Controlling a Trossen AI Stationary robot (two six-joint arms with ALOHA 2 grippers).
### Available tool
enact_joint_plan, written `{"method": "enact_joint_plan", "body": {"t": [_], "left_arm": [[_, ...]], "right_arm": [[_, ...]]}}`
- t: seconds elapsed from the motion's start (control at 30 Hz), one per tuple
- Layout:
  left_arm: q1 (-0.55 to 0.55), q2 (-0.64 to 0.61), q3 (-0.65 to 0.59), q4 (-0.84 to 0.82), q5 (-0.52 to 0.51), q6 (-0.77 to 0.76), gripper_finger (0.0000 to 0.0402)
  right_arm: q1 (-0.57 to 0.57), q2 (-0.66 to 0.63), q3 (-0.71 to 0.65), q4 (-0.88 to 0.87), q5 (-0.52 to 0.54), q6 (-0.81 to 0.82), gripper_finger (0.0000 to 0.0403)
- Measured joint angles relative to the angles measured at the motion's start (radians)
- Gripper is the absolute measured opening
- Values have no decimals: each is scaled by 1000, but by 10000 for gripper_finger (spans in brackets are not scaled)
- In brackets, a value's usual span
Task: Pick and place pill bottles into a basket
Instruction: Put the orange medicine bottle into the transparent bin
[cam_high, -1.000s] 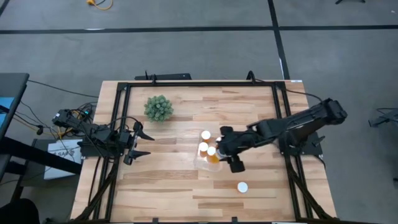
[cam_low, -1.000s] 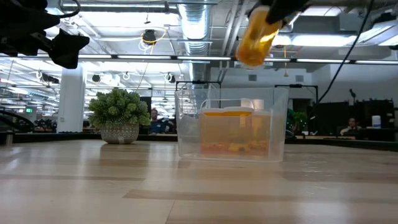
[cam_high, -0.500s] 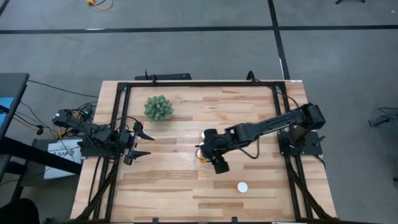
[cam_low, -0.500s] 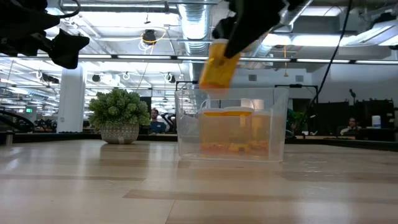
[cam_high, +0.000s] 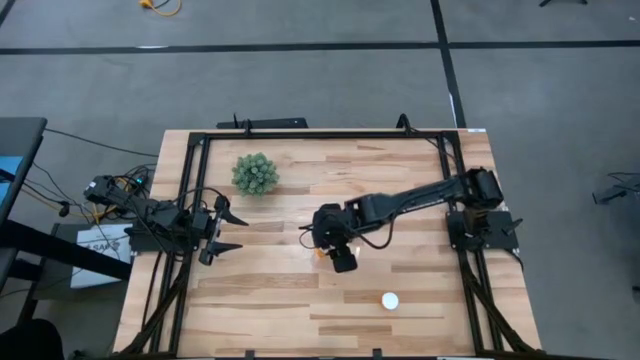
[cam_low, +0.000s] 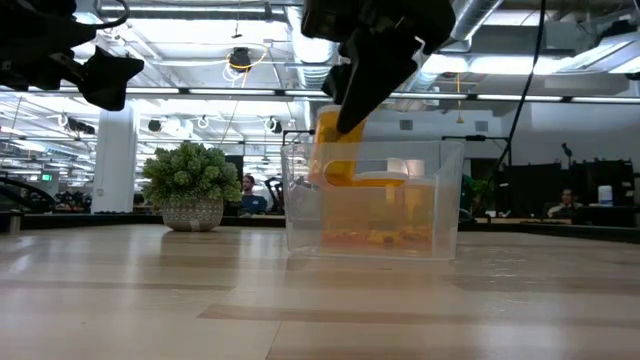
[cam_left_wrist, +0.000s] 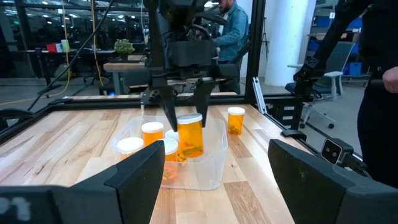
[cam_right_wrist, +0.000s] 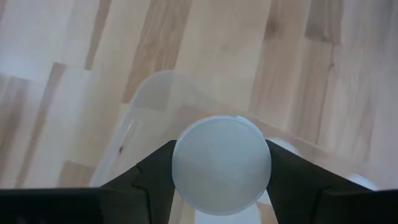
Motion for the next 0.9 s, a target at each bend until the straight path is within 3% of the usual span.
{"method": "enact_joint_plan", "body": {"t": [0.27,0.53,0.77,0.9], "left_arm": [[0,0,0,0,0,0,277],[0,0,0,0,0,0,277],[0,0,0,0,0,0,277],[0,0,0,0,0,0,277]], "right_arm": [[-11,1,0,-36,-15,-20,221],[-4,35,-1,-21,-51,-19,195],[-5,48,-2,-1,-52,-19,231],[-5,48,-2,37,-52,-19,210]]}}
